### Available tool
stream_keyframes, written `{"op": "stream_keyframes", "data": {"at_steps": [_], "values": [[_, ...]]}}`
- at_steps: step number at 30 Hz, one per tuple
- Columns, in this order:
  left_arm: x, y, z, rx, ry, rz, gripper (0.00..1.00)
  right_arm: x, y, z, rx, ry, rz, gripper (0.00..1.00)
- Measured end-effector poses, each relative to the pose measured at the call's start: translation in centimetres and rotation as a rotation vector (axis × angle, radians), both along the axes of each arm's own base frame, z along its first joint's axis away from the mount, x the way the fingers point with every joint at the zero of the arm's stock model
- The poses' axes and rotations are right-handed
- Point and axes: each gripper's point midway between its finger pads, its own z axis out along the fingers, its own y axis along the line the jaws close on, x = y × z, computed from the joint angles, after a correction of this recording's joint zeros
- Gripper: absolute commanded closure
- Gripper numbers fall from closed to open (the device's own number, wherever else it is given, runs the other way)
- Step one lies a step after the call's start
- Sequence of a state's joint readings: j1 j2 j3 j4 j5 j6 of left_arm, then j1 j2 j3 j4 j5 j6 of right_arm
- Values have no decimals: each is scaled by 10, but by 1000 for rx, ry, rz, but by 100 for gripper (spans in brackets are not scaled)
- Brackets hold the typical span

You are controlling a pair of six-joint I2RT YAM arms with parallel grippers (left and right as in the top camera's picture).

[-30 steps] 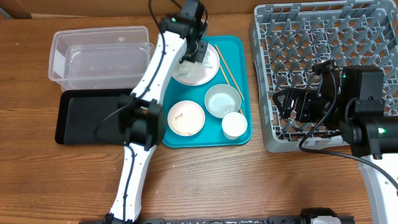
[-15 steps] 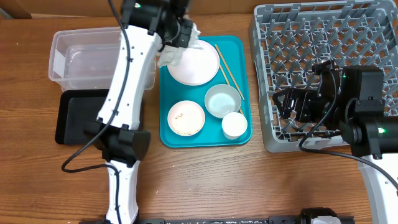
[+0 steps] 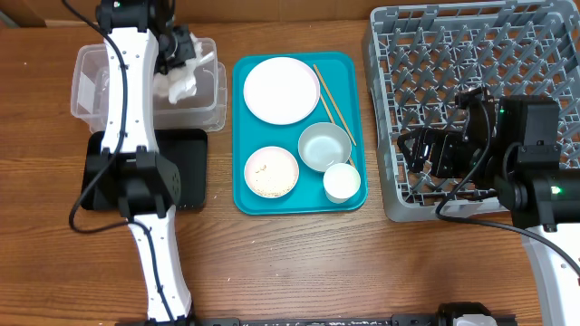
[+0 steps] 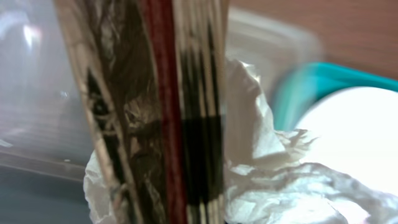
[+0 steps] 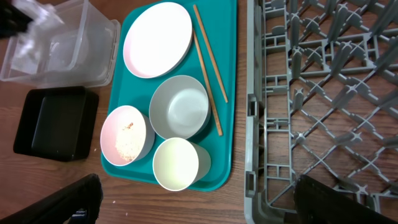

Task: Sort waste into correct bins and load items into the dishwasher
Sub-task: 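Grasp the wrapper and tissue with the left gripper, drop into clear bin, then reach the left gripper to the white cup on the teal tray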

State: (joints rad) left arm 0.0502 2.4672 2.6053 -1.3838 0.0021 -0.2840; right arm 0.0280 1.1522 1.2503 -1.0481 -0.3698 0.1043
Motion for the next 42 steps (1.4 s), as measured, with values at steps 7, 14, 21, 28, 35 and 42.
{"op": "stream_keyframes", "data": {"at_steps": [7, 14, 21, 28, 35, 42], "values": [[3, 12, -45, -14, 74, 51, 14, 0, 0, 0, 0, 0, 0, 0], [-6, 4, -13, -35, 48, -15, 14, 1, 0, 1, 0, -5, 0, 0], [-41, -21, 108, -59, -134, -166, 18, 3, 0, 3, 1, -19, -1, 0], [-103, -89, 163, -59, -143, -408, 24, 6, -12, 5, 7, -23, -49, 0], [-122, -160, 128, -105, -23, -593, 25, -2, -29, 16, 12, -51, -116, 0], [-170, -241, 85, -111, 137, -818, 27, -6, -29, 17, 13, -51, -116, 0]]}}
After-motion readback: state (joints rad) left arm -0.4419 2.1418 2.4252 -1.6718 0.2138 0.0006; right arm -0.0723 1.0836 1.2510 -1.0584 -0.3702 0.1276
